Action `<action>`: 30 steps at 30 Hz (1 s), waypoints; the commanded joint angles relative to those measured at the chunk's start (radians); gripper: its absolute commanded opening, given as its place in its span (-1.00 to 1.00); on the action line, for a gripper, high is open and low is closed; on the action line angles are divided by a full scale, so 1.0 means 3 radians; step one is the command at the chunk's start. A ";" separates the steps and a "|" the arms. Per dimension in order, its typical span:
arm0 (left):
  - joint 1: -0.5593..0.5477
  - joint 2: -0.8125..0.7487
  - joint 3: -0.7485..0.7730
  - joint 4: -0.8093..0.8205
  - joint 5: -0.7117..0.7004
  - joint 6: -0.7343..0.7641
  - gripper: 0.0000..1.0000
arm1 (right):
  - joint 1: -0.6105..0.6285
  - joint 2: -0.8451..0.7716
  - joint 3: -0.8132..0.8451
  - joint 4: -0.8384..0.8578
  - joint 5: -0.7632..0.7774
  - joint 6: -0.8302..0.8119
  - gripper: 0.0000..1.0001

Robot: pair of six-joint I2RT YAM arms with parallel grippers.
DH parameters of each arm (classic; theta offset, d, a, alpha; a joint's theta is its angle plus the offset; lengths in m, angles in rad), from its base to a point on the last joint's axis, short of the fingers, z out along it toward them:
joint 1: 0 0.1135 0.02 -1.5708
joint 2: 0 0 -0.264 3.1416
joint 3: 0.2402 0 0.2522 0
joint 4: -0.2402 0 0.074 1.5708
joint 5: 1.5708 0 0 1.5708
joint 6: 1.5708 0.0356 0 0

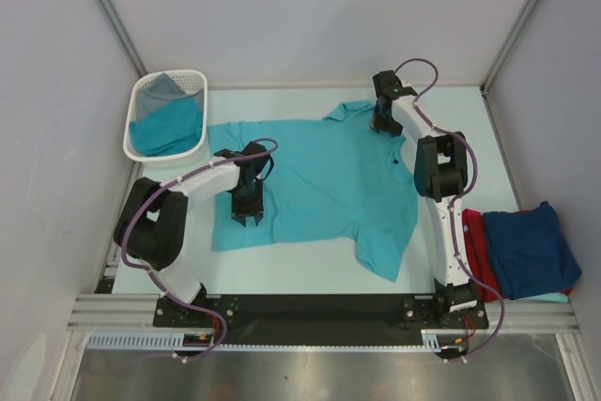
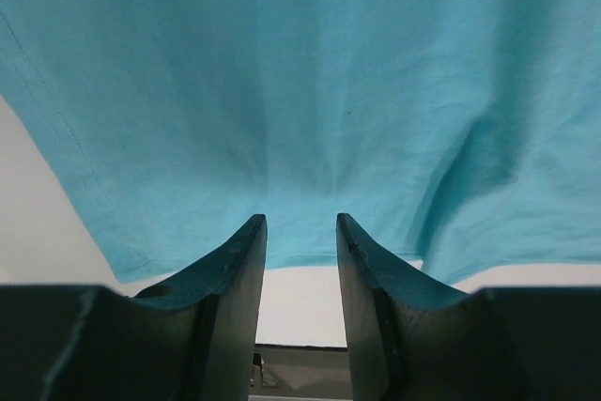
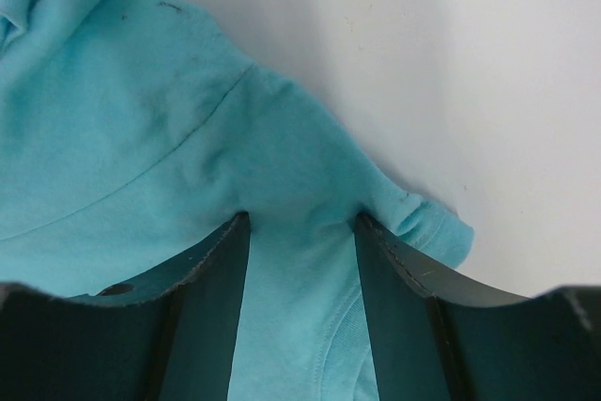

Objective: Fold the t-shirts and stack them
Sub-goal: Flatten out the tshirt

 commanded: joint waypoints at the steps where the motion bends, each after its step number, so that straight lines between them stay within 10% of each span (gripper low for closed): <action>1: -0.0015 -0.0117 -0.0117 -0.0006 0.0056 -0.0071 -0.18 | -0.0039 0.0112 0.0156 -0.0065 0.0022 0.0036 0.07; 20: -0.0025 0.0139 -0.0342 0.0204 0.0449 -0.0056 -0.21 | -0.0095 0.0071 0.0080 -0.0065 -0.0009 0.0052 0.05; 30: -0.0066 0.0088 -0.0373 0.0219 0.0465 -0.0051 -0.86 | -0.0100 0.0066 0.0080 -0.0060 0.0006 0.0057 -0.03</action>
